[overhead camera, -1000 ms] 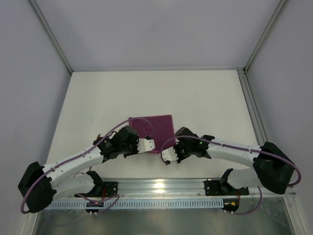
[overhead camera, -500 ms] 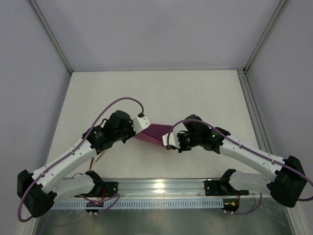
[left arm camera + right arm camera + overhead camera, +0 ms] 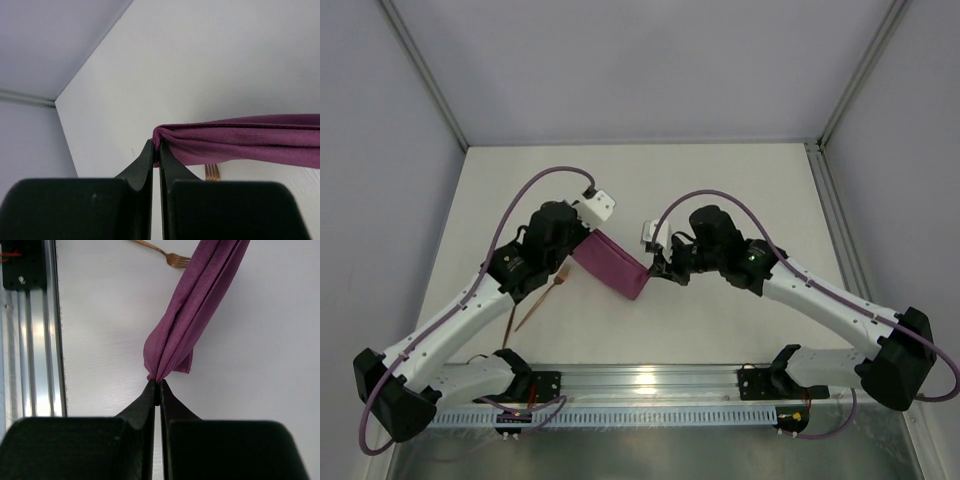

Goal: Fold the napkin into a case and place the utensils inside
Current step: Turn over the upper triangle folded napkin at the center of the board.

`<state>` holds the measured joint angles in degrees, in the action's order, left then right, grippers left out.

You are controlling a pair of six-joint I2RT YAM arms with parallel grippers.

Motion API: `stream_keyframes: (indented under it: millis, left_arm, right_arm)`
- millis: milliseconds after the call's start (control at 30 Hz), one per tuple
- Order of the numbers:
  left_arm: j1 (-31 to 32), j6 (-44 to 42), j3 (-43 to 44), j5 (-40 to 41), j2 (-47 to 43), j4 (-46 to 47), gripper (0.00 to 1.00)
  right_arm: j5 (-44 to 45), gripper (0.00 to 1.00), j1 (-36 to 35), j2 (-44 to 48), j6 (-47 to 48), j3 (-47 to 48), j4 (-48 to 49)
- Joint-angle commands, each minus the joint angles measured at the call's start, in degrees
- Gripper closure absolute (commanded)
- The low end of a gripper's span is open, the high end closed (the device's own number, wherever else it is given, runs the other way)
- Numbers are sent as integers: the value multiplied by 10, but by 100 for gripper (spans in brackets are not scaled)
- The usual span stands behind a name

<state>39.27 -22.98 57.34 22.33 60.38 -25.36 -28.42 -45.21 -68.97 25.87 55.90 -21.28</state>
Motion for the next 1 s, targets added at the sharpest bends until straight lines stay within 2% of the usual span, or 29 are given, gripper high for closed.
stream_keyframes:
  millis: [0, 200, 367, 600, 833, 967]
  left_arm:
    - [-16, -7, 24, 54, 17, 73, 100]
    - [-47, -15, 43, 47, 35, 106, 100]
    - [-71, -18, 50, 53, 55, 139, 100]
    - [-116, -18, 69, 47, 69, 158, 100]
    - [-146, -50, 90, 43, 87, 179, 100]
    - [-151, -57, 104, 6, 110, 177, 100]
  right_arm:
    - [-2, 97, 1, -13, -108, 46, 55]
    - [9, 97, -3, -49, -202, 78, 119]
    - [35, 97, -44, -88, -209, 118, 136]
    - [33, 97, -64, -147, -253, 177, 157]
    - [22, 97, -73, -179, -316, 177, 238]
    - [18, 97, -74, -195, -368, 157, 293]
